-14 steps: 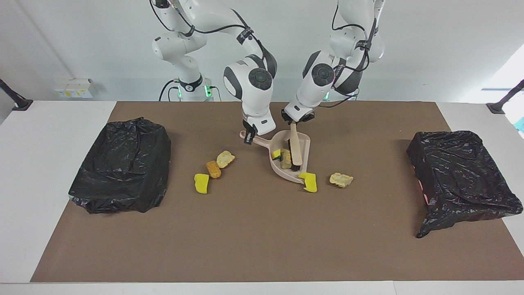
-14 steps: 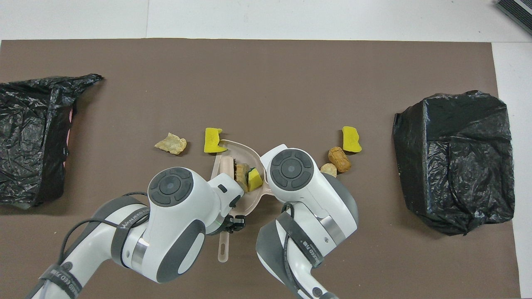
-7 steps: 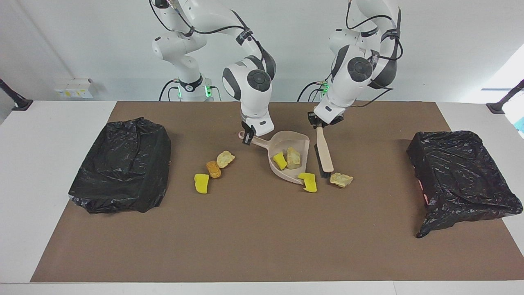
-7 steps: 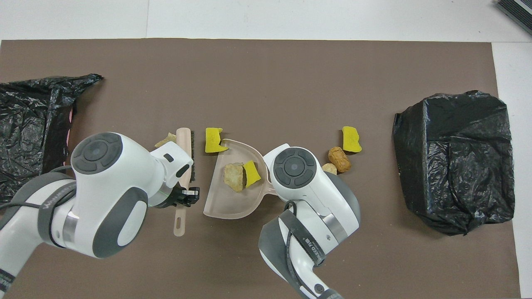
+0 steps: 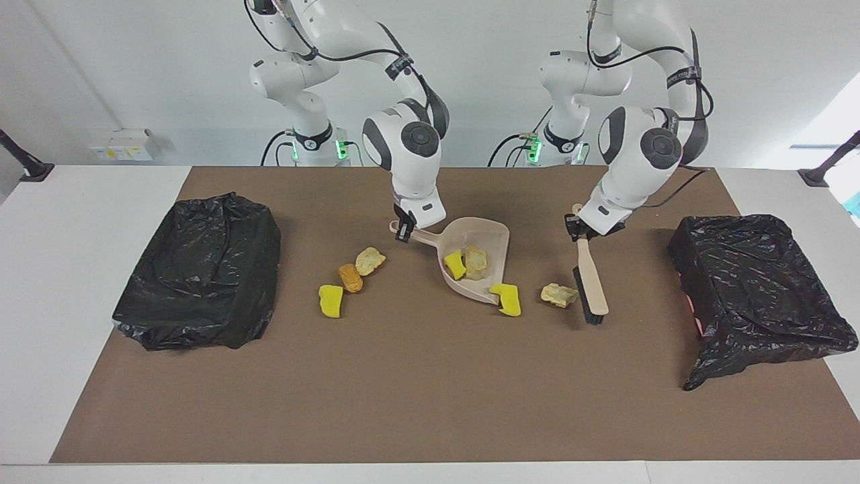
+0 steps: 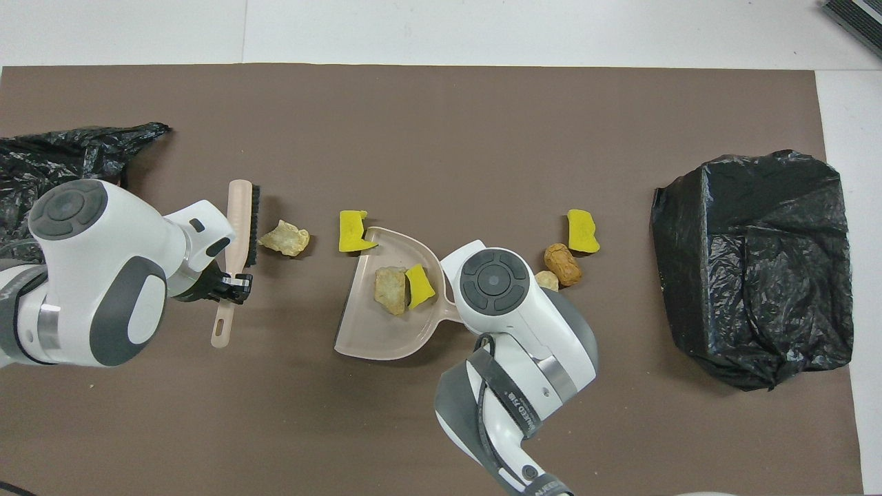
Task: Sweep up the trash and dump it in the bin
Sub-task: 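Sweep the sponge and rock pieces into the dustpan with the left gripper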
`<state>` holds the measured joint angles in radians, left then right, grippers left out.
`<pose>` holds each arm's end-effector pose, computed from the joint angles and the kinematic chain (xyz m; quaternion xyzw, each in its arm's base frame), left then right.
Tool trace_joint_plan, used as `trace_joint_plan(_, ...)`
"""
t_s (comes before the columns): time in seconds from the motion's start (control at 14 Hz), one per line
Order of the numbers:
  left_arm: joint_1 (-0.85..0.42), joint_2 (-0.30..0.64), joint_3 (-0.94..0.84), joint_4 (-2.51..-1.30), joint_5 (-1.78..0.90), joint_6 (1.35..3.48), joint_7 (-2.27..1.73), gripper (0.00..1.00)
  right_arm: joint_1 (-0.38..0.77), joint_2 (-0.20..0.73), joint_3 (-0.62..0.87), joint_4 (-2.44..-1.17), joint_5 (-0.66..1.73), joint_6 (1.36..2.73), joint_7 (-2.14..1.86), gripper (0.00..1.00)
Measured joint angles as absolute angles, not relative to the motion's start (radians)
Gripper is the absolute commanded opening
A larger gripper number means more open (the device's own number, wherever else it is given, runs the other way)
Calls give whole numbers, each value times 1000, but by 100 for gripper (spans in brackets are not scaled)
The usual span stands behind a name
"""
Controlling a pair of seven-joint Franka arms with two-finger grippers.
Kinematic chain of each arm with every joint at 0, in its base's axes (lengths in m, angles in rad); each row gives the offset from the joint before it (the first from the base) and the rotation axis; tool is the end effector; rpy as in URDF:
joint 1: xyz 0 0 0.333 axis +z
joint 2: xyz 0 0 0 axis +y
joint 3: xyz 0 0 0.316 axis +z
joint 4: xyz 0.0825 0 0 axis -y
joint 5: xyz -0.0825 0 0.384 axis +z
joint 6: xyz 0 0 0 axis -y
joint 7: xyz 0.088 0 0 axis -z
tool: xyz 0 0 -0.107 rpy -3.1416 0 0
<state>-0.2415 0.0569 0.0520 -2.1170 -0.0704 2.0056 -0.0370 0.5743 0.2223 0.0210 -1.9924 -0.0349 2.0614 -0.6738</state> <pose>0.5219 -0.1046 0.3739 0.9943 -0.0584 -0.0867 0.0194 0.4793 0.3220 0.3394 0.7974 0.5985 -0.0769 0.0094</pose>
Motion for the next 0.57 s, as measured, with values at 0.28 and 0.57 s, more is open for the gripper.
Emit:
trace_joint_plan(0.28, -269, 128, 31, -2103, -69, 2034, 4, 0, 574, 223, 21, -1992, -35, 2062, -674, 0)
trace_joint_plan(0.57, -390, 127, 18, -2098, -70, 2012, 1, 0, 574, 223, 21, -1993, -35, 2062, -674, 0)
